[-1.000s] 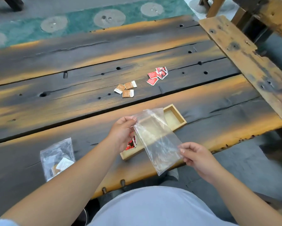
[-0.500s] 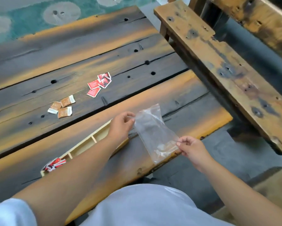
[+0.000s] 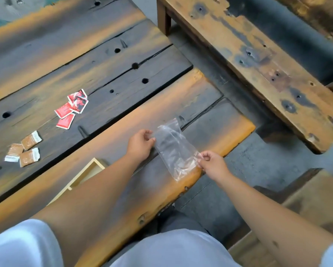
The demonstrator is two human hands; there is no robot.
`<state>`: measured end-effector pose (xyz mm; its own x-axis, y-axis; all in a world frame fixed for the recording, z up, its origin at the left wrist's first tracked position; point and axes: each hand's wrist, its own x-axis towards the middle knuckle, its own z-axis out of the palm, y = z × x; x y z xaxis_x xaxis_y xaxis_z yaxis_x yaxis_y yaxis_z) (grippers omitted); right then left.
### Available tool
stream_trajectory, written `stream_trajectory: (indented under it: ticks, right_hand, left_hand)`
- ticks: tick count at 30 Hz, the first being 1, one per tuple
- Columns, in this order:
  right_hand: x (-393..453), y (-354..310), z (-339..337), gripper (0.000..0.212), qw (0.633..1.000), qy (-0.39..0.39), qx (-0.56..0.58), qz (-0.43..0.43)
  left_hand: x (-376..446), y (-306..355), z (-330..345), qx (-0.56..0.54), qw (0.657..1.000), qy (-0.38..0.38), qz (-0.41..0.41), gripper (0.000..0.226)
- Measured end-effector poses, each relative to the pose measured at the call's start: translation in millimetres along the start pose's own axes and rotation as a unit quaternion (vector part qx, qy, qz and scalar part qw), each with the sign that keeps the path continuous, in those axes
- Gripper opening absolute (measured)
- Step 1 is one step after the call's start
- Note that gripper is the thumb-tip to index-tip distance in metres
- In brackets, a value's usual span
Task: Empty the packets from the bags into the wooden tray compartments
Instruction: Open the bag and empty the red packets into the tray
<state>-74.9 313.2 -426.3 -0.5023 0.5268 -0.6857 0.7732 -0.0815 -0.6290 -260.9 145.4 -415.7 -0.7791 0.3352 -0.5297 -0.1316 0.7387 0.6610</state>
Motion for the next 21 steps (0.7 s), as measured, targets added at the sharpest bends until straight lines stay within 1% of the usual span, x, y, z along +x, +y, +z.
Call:
stream_trajectory:
  ticks: [3,7,10,12,13,15,17,19,21]
  right_hand:
    - [2.6,2.3,0.9,0.016,0.999,0.009,-0.034,-0.002]
    - [-2.4,0.4,-0.5,0.039,0.999,0.008,-0.036,0.003]
    - [-13.2,-5.9,0.5,0.057,0.997,0.045,-0.066,0.001]
    - [-23.7,-13.4,4.4,0.062,0.992,0.071,-0.104,-0.017]
    - [-29.3,-17.1,7.6,0.063,0.986,0.075,-0.142,-0.04]
    - [-40.9,-25.0,16.1,0.062,0.963,0.065,-0.233,-0.116]
    - [-53.4,-34.9,28.8,0.063,0.935,0.039,-0.298,-0.189]
    - [-66.0,-46.4,46.0,0.067,0.906,0.01,-0.348,-0.24]
    - [-80.1,-58.5,67.6,0.073,0.874,-0.025,-0.396,-0.281]
  left_hand:
    - [4.9,-3.3,5.9,0.029,1.0,-0.004,-0.011,0.048]
    - [4.3,-9.2,1.5,0.084,0.996,-0.026,-0.005,0.074]
    - [-9.7,-11.3,-8.1,0.122,0.992,-0.036,0.021,0.079]
    - [-26.9,-15.5,-16.7,0.153,0.986,-0.041,0.055,0.08]
    - [-36.9,-19.2,-21.7,0.175,0.981,-0.041,0.072,0.08]
    - [-57.4,-28.4,-32.6,0.222,0.97,-0.029,0.098,0.08]
    - [-78.2,-40.0,-45.1,0.265,0.957,-0.004,0.116,0.08]
    - [-99.6,-54.8,-59.8,0.295,0.948,0.022,0.114,0.08]
    - [-121.8,-73.3,-76.4,0.303,0.947,0.043,0.096,0.081]
